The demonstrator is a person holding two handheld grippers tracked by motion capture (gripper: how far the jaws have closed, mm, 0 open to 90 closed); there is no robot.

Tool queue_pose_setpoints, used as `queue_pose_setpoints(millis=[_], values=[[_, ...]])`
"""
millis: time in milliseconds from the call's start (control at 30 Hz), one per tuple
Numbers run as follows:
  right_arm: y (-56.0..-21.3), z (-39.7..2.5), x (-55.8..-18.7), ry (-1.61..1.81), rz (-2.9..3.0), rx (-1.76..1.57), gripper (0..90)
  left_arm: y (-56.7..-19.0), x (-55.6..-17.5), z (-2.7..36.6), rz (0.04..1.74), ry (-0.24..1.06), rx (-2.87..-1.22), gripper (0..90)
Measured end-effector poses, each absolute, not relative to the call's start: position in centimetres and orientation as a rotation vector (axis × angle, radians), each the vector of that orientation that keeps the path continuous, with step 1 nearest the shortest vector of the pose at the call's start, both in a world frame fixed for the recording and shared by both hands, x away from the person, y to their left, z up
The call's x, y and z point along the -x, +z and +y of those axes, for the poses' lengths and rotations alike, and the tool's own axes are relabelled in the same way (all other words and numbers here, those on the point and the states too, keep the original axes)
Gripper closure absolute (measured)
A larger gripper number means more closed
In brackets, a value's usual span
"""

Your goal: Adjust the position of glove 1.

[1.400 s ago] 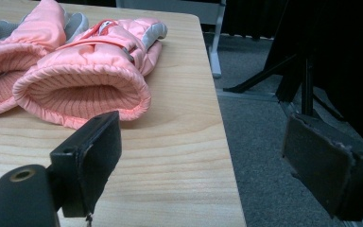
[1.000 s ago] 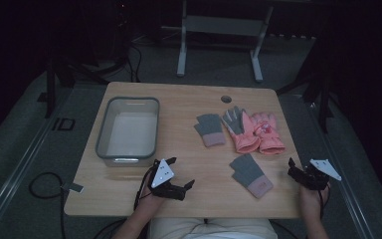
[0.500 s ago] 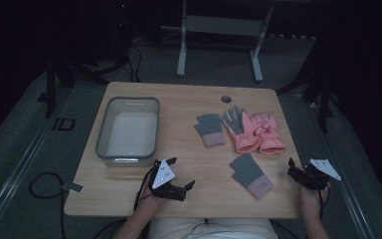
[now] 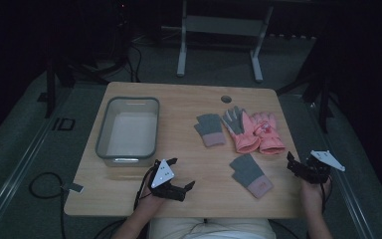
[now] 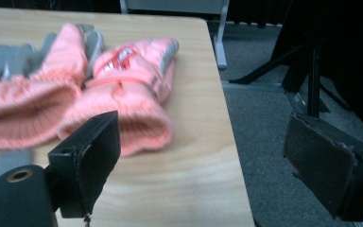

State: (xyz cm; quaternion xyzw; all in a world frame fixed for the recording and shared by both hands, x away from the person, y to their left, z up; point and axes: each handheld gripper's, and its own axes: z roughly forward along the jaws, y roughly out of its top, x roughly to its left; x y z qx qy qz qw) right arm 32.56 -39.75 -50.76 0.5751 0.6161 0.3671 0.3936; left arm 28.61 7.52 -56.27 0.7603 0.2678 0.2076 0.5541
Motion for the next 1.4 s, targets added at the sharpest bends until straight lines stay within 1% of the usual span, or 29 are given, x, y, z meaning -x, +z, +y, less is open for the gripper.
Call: queue_pose_setpoints(millis=[267,400,600,700,733,900,1000,1200,1400], values=[[-47.7,-38.5,-33.2,0.98,1.582,-1.394,11.7,-56.3,-28.6,7.5,0.629,0.496,-1.798,0.0],[-45.3,-37.9,-33.6,1.024,1.565,-1.383,11.5,-56.3,-28.5,7.4,0.621,0.504,-1.8,0.0],[-43.4,-37.1,-34.3,1.03,1.57,-1.367,12.0,-56.3,-28.5,7.4,0.618,0.502,-1.801,0.0],[-42.4,-36.5,-34.7,1.017,1.584,-1.342,14.9,-56.3,-28.5,7.4,0.618,0.502,-1.801,0.0],[-42.0,-36.1,-35.3,1.032,1.664,-1.338,18.6,-56.3,-28.5,7.4,0.617,0.503,-1.801,0.0],[-41.4,-35.1,-36.2,1.018,1.738,-1.354,18.2,-56.3,-28.5,7.4,0.615,0.504,-1.803,0.0],[-40.7,-33.9,-36.4,1.075,1.751,-1.319,13.3,-56.3,-28.5,7.4,0.614,0.503,-1.803,0.0],[-40.0,-32.4,-37.0,1.149,1.785,-1.296,11.4,-56.3,-28.4,7.3,0.612,0.498,-1.802,0.0],[-39.6,-30.1,-37.6,1.209,1.856,-1.235,11.5,-56.3,-28.4,7.3,0.608,0.497,-1.804,0.0]])
